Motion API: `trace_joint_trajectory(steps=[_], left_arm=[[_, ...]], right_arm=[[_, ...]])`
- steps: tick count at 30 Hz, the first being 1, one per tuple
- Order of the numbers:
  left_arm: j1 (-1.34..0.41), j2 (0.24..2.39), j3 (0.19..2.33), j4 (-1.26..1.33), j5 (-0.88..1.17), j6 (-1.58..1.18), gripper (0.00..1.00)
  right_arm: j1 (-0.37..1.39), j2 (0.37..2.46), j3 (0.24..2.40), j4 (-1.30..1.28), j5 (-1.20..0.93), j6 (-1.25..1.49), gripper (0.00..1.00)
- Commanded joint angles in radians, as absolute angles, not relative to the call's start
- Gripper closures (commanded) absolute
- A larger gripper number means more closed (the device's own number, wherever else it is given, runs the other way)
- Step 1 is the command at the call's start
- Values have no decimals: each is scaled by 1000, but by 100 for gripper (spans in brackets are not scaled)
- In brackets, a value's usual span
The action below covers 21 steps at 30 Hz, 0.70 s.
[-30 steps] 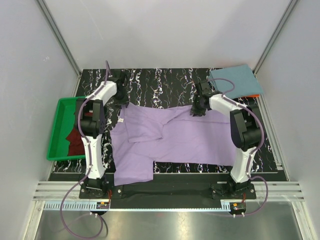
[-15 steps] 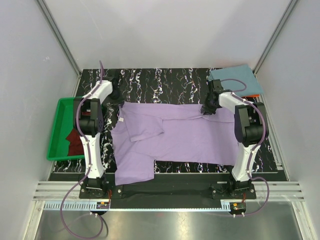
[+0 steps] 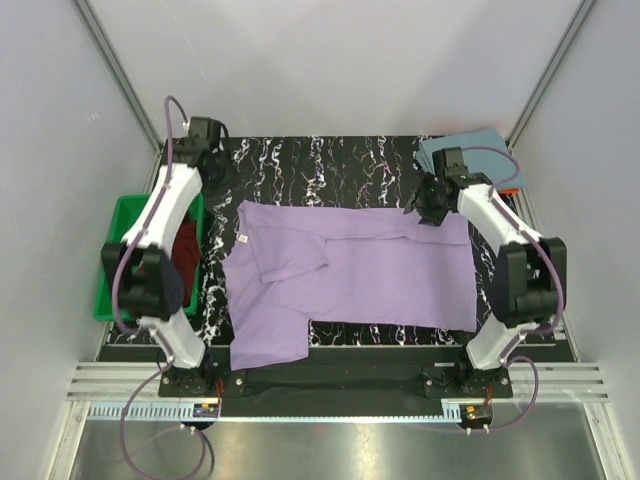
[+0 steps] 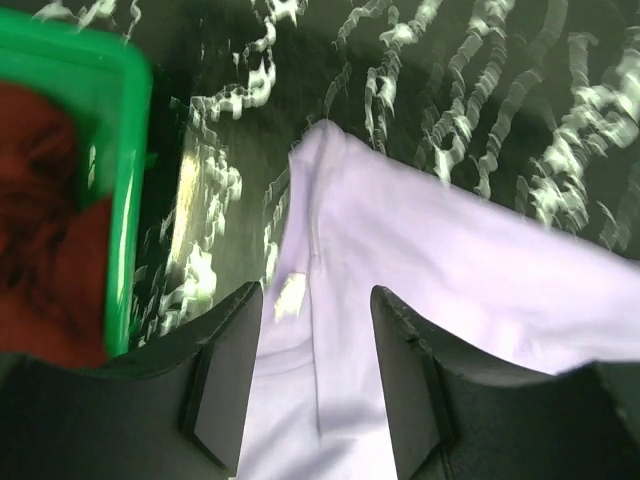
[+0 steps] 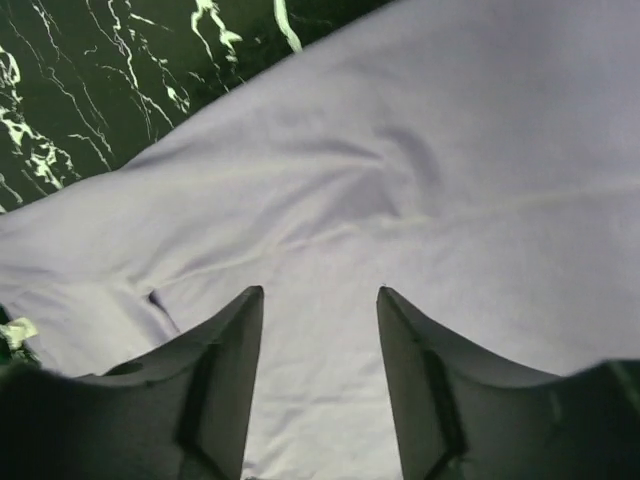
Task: Fold and stack the t-shirts
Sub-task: Fold the tshirt
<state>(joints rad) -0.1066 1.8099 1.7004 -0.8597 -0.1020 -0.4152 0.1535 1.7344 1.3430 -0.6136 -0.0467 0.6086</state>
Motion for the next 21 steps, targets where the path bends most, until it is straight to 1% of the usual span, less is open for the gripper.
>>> trace_joint_trajectory(steps=[1, 3, 4, 6, 8, 9, 10, 12, 15, 16, 18, 21], left_arm=[[-184, 1582, 1484, -832, -112, -393, 46], [-273, 1513, 1352, -824, -144, -400, 45], [-303, 1447, 1312, -816, -137, -406, 45], [-377, 1392, 1201, -793, -66, -428, 45], [-417, 1303, 1129, -761, -28, -458, 45], [-420, 1272, 1050, -738, 57, -472, 45], [-420, 1244, 1013, -724, 75, -488, 45], [-419, 1168, 923, -712, 78, -529, 44], [-413, 1109, 826, -676, 118, -606, 42], [-410, 1101, 807, -669, 133, -614, 42], [-397, 1098, 751, -614, 225, -627, 40], [-362, 1132, 700, -560, 319, -657, 40]], right_arm=[[130, 1628, 1257, -771, -16, 708, 41], [106, 1565, 1215, -839, -6, 791, 32], [91, 1543, 1191, -856, -6, 816, 30], [37, 1470, 1114, -903, -11, 894, 28], [12, 1416, 1060, -955, 66, 948, 27], [6, 1366, 1042, -1006, 95, 998, 25], [-23, 1341, 1008, -1023, 148, 1021, 25], [-31, 1274, 968, -1067, 187, 1101, 26], [-38, 1227, 888, -1088, 198, 1188, 30], [-41, 1223, 873, -1088, 181, 1201, 34], [-43, 1230, 841, -1095, 184, 1227, 35], [-63, 1256, 793, -1109, 222, 1265, 37]])
